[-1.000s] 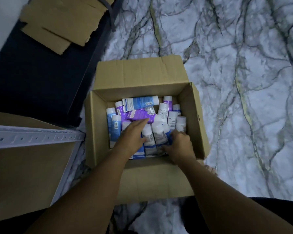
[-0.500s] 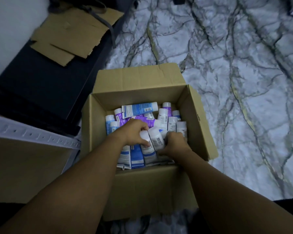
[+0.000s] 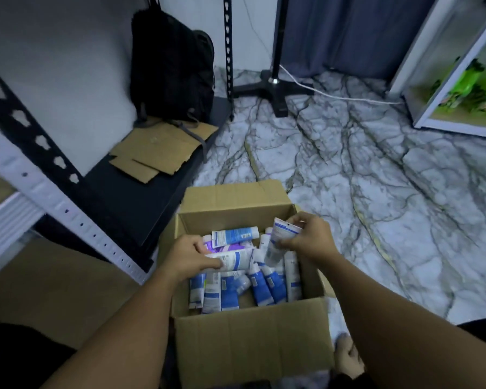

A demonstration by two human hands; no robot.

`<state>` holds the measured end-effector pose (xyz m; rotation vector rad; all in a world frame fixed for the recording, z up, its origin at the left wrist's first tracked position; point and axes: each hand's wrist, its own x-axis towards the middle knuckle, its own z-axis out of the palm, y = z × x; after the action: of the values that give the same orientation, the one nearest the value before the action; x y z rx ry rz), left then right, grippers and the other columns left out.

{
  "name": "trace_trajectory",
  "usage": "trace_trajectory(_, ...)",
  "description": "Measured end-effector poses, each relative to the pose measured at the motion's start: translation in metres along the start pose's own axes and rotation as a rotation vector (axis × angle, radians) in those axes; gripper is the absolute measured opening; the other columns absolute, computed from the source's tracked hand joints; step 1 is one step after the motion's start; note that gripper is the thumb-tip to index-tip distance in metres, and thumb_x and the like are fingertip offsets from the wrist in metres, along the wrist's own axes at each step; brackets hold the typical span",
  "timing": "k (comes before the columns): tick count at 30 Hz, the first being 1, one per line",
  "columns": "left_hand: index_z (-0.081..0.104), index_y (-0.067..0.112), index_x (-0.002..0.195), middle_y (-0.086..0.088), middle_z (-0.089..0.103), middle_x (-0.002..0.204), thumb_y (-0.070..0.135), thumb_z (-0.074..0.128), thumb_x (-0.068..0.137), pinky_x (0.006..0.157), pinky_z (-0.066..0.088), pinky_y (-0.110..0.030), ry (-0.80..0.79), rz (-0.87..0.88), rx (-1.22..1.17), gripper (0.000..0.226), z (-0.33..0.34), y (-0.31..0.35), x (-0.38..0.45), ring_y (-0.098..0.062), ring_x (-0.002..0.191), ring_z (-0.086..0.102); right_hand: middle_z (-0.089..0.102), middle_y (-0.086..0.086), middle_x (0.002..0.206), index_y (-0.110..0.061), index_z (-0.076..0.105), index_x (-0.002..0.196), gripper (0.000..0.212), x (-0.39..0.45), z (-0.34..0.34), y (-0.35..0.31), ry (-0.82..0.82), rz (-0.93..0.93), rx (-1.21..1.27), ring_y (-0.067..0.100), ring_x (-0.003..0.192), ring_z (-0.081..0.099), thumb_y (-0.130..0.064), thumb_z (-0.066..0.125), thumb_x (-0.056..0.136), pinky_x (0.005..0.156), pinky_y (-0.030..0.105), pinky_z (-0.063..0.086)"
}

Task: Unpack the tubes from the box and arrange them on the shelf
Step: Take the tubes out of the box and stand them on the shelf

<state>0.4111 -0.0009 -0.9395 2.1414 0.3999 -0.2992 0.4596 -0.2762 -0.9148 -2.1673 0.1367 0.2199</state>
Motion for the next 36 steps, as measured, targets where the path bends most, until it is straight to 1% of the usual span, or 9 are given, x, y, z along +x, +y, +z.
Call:
trace_trajectory(5, 0.055, 0.005, 0.07, -0.014, 0.077, 0.087, 0.002, 0.09, 0.06, 0.078, 0.059, -0.051, 0.113, 0.021, -0.503, 0.037, -0.022, 0.027, -0.045, -0.028, 0.085, 0.074, 0.075, 0.013, 0.076, -0.005, 0.07, 0.081, 0.028, -0.029, -0.027, -0.053, -0.012, -0.083, 0.305, 0.036, 0.072, 0.072, 0.005, 0.086, 0.061, 0.068, 0.056, 0.057)
trace_trajectory(8, 0.066, 0.015, 0.116, -0.008, 0.075, 0.104, -0.005, 0.08, 0.073, 0.084, 0.058, -0.042, 0.044, 0.067, -0.723, 0.05, -0.042, 0.056, -0.075, -0.024, 0.097, 0.072, 0.077, 0.01, 0.079, -0.004, 0.072, 0.086, 0.028, -0.049, -0.037, -0.09, -0.059, -0.167, 0.417, 0.027, 0.076, 0.074, 0.006, 0.085, 0.063, 0.076, 0.05, 0.059)
trace_trajectory(11, 0.063, 0.01, 0.127, -0.008, 0.074, 0.112, -0.007, 0.068, 0.083, 0.095, 0.054, -0.039, 0.017, 0.144, -0.868, 0.048, -0.067, 0.08, -0.105, -0.022, 0.104, 0.07, 0.077, 0.011, 0.088, -0.004, 0.073, 0.092, 0.032, -0.064, -0.043, -0.13, -0.1, -0.259, 0.474, 0.028, 0.085, 0.074, 0.001, 0.087, 0.063, 0.085, 0.048, 0.058)
trace_trajectory(14, 0.062, 0.009, 0.128, -0.009, 0.072, 0.117, -0.004, 0.069, 0.084, 0.099, 0.051, -0.038, 0.023, 0.274, -0.839, 0.046, -0.094, 0.095, -0.134, -0.022, 0.112, 0.067, 0.077, 0.011, 0.092, -0.002, 0.073, 0.096, 0.033, -0.082, -0.045, -0.171, -0.145, -0.369, 0.503, 0.028, 0.089, 0.074, -0.001, 0.086, 0.066, 0.087, 0.051, 0.058)
trace_trajectory(18, 0.064, 0.013, 0.124, -0.001, 0.074, 0.115, -0.001, 0.074, 0.082, 0.086, 0.057, -0.021, 0.156, 0.395, -0.679, 0.045, -0.135, 0.109, -0.174, -0.011, 0.107, 0.069, 0.077, 0.01, 0.093, -0.002, 0.072, 0.099, 0.033, -0.113, -0.043, -0.227, -0.198, -0.501, 0.544, 0.027, 0.089, 0.075, -0.001, 0.085, 0.068, 0.084, 0.048, 0.059)
trace_trajectory(23, 0.066, 0.019, 0.116, 0.003, 0.075, 0.106, 0.008, 0.082, 0.076, 0.091, 0.056, -0.025, 0.354, 0.473, -0.453, 0.044, -0.189, 0.112, -0.216, -0.007, 0.1, 0.07, 0.077, 0.008, 0.093, -0.005, 0.073, 0.099, 0.034, -0.146, -0.026, -0.289, -0.284, -0.628, 0.545, 0.025, 0.087, 0.075, -0.003, 0.086, 0.068, 0.076, 0.042, 0.06)
trace_trajectory(28, 0.067, 0.023, 0.111, 0.005, 0.075, 0.101, 0.011, 0.083, 0.076, 0.077, 0.056, -0.015, 0.531, 0.466, -0.345, 0.041, -0.239, 0.096, -0.255, -0.005, 0.094, 0.071, 0.077, 0.001, 0.095, -0.015, 0.074, 0.101, 0.033, -0.171, 0.011, -0.34, -0.372, -0.746, 0.475, 0.018, 0.089, 0.075, -0.011, 0.086, 0.071, 0.08, 0.043, 0.06)
trace_trajectory(32, 0.065, 0.023, 0.11, 0.005, 0.074, 0.102, 0.011, 0.084, 0.075, 0.085, 0.059, -0.031, 0.658, 0.379, -0.33, 0.041, -0.273, 0.068, -0.275, -0.007, 0.094, 0.071, 0.077, -0.002, 0.097, -0.018, 0.073, 0.103, 0.031, -0.187, 0.048, -0.372, -0.464, -0.778, 0.44, 0.015, 0.09, 0.074, -0.013, 0.085, 0.074, 0.082, 0.045, 0.06)
trace_trajectory(36, 0.064, 0.023, 0.11, 0.006, 0.074, 0.102, 0.012, 0.084, 0.075, 0.087, 0.057, -0.027, 0.761, 0.31, -0.296, 0.041, -0.296, 0.034, -0.288, -0.004, 0.094, 0.071, 0.077, -0.005, 0.093, -0.018, 0.072, 0.101, 0.033, -0.195, 0.088, -0.396, -0.481, -0.755, 0.388, 0.01, 0.085, 0.074, -0.011, 0.085, 0.071, 0.082, 0.041, 0.061)
